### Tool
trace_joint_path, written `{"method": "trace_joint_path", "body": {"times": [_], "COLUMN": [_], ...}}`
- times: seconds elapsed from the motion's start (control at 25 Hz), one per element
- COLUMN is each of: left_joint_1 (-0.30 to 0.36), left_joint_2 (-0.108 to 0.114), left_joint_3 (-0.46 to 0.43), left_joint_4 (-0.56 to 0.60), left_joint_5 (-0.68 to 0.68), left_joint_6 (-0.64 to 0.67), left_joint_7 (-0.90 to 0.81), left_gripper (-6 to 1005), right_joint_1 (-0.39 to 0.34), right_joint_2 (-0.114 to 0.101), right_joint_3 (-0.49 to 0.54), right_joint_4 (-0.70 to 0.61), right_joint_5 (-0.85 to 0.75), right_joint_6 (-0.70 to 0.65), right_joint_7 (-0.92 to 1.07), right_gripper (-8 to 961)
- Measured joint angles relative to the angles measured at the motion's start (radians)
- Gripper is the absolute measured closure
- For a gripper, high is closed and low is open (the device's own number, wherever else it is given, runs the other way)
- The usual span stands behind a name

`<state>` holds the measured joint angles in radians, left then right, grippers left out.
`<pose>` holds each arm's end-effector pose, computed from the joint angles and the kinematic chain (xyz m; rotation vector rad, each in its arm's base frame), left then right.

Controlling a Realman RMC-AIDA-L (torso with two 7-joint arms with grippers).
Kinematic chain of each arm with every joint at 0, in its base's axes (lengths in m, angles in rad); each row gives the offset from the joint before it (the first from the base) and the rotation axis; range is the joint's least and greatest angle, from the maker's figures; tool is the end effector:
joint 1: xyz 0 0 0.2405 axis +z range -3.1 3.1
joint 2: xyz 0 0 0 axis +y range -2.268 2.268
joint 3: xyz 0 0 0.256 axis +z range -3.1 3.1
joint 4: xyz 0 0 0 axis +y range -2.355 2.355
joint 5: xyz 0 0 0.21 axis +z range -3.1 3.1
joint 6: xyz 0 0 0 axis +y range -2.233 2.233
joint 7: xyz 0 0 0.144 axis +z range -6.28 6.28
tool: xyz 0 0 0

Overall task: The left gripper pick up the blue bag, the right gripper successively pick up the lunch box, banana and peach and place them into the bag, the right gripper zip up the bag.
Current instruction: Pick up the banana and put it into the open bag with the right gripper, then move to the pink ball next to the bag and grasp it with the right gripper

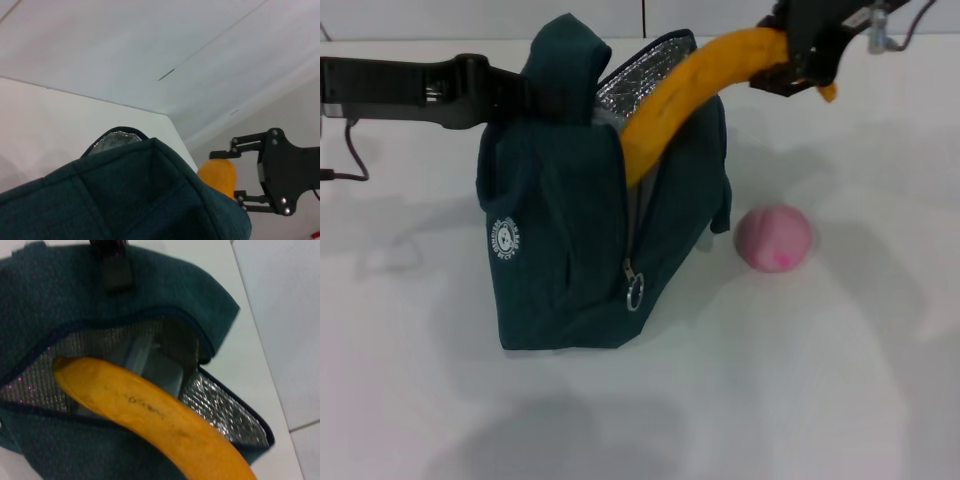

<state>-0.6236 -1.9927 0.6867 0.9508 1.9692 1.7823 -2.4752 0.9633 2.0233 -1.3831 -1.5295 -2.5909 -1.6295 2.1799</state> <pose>-0.2010 0.3577 0.0805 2.5640 1.6231 0.7877 0.0193 0.3903 0.0379 -2.6572 -0.2325 -0.4840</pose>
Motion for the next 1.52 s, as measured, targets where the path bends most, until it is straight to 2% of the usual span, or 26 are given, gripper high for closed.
{"method": "trace_joint_path", "body": {"times": [0.32,0.68,0.84,1.16,1.24,1.4,1.48,1.52], "left_joint_1": [-0.004,-0.005,-0.005,-0.001,-0.001,0.003,0.004,0.004], "left_joint_2": [-0.004,-0.006,-0.006,-0.006,-0.006,-0.004,-0.004,-0.004], "left_joint_3": [0.009,0.010,0.010,0.010,0.010,0.008,0.006,0.006], "left_joint_4": [0.000,0.000,0.000,0.000,0.000,0.000,0.000,0.000], "left_joint_5": [0.000,0.000,0.000,0.001,0.001,0.001,0.001,0.001], "left_joint_6": [0.000,0.000,0.000,0.000,-0.001,-0.001,-0.001,-0.001], "left_joint_7": [0.002,0.003,0.004,0.005,0.006,0.007,0.007,0.007], "left_gripper": [961,960,960,960,960,960,960,960], "right_joint_1": [0.028,0.085,0.094,0.058,0.040,-0.048,-0.116,-0.161], "right_joint_2": [0.005,0.005,0.005,0.003,0.003,-0.002,-0.002,-0.004], "right_joint_3": [-0.138,-0.232,-0.240,-0.200,-0.180,-0.074,0.006,0.052], "right_joint_4": [0.044,0.074,0.076,0.041,0.014,-0.089,-0.133,-0.149], "right_joint_5": [0.040,0.097,0.103,0.107,0.107,0.103,0.127,0.142], "right_joint_6": [0.075,0.089,0.084,0.077,0.070,0.032,0.011,0.003], "right_joint_7": [0.005,0.026,0.032,0.044,0.054,0.089,0.094,0.094], "right_gripper": [455,448,445,439,347,162,67,67]}}
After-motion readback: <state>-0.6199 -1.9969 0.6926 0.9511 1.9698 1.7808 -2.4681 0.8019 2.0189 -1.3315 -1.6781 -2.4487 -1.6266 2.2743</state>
